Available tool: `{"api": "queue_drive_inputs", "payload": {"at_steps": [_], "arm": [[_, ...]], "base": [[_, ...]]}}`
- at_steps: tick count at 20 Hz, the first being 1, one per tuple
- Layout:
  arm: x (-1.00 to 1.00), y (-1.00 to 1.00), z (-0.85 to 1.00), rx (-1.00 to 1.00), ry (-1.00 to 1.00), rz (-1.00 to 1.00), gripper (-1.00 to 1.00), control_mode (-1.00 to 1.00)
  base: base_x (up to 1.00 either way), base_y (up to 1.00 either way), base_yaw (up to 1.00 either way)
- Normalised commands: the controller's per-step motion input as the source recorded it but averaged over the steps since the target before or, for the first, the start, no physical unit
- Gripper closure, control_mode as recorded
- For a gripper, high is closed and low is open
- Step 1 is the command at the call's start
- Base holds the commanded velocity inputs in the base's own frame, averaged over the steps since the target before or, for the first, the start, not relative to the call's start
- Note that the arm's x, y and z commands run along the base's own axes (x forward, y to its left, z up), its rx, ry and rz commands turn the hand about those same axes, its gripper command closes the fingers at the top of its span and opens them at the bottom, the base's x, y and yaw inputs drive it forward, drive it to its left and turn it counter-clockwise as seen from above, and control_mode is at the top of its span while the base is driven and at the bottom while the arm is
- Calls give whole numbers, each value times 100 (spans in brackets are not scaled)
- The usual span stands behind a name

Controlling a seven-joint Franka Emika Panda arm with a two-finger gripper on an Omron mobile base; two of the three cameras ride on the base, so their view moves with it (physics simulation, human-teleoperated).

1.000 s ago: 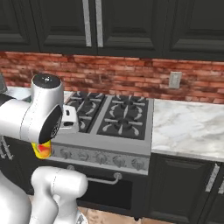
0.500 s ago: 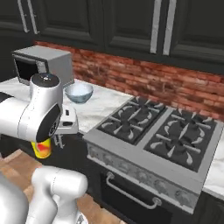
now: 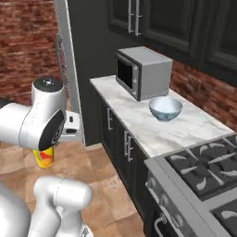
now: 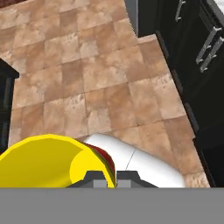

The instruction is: Pick the cup and bowl from the counter and place them on the counter next to the sink.

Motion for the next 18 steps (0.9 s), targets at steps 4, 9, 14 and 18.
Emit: {"api": "queue_drive_inputs", "payload": {"at_steps": [4, 9, 14, 18], "arm": [[0, 0, 0, 0, 0, 0, 100, 100], [0, 0, 0, 0, 0, 0, 100, 100], [0, 0, 0, 0, 0, 0, 100, 100], [0, 0, 0, 0, 0, 0, 100, 100]], "base": [[0, 0, 82], [0, -5, 79], [0, -31, 69], [-3, -21, 64]]}}
